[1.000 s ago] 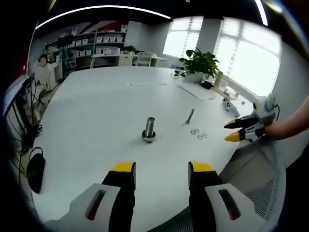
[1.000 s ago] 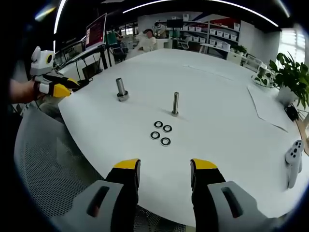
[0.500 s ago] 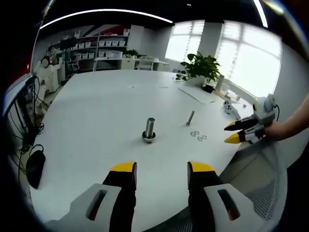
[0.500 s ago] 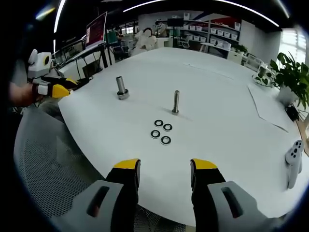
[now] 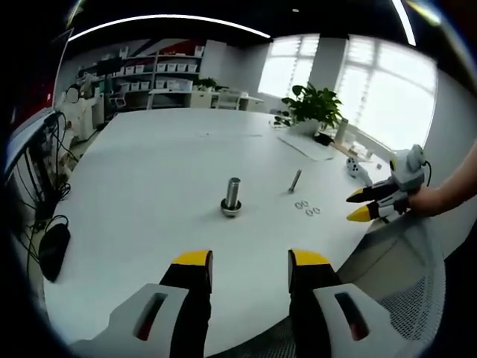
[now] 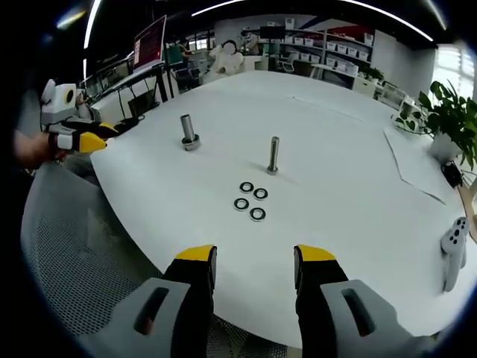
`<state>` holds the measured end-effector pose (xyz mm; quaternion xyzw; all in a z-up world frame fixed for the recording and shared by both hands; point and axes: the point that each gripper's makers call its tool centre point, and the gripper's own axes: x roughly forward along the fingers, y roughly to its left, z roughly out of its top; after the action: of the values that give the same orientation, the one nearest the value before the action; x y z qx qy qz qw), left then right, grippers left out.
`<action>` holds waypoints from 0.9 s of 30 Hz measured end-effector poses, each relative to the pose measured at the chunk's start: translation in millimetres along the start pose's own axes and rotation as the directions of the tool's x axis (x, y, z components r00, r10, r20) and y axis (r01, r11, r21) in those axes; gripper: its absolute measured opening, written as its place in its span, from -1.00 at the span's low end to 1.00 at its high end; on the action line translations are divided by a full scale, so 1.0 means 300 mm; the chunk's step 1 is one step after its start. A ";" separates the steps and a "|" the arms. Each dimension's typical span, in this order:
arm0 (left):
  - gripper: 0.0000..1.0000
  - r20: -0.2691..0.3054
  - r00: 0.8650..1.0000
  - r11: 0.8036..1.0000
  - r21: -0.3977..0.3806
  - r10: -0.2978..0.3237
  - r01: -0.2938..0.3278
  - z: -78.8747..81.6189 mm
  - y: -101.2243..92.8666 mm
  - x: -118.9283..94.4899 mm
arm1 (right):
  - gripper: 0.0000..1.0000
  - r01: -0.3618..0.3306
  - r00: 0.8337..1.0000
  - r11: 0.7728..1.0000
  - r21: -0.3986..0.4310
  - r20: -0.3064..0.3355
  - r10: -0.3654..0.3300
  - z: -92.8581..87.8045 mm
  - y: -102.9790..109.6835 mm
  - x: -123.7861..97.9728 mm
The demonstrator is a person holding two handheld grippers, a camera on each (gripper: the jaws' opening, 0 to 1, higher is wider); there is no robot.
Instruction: Place the washer onto the threaded stud by aligning its center hole with the stud, sliding it down to the base, and recovering from edge contact or off-axis alignment until the washer reaches the visible bottom stop.
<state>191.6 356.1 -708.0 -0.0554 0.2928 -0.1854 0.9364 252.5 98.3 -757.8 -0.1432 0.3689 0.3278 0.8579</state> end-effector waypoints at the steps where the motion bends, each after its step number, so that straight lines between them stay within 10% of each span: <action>1: -0.24 0.010 1.000 1.000 0.011 0.001 -0.001 0.004 0.000 0.001 | -0.11 -0.001 1.000 1.000 0.000 -0.001 0.001 -0.001 0.001 0.000; 27: -0.22 0.007 1.000 0.998 0.062 -0.027 0.026 -0.016 -0.022 0.016 | -0.09 0.029 1.000 1.000 -0.006 -0.012 -0.029 -0.009 -0.014 0.000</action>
<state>190.4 348.2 -713.1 -0.0310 0.2826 -0.2065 0.9362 254.0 93.8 -759.6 -0.1528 0.3712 0.3155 0.8599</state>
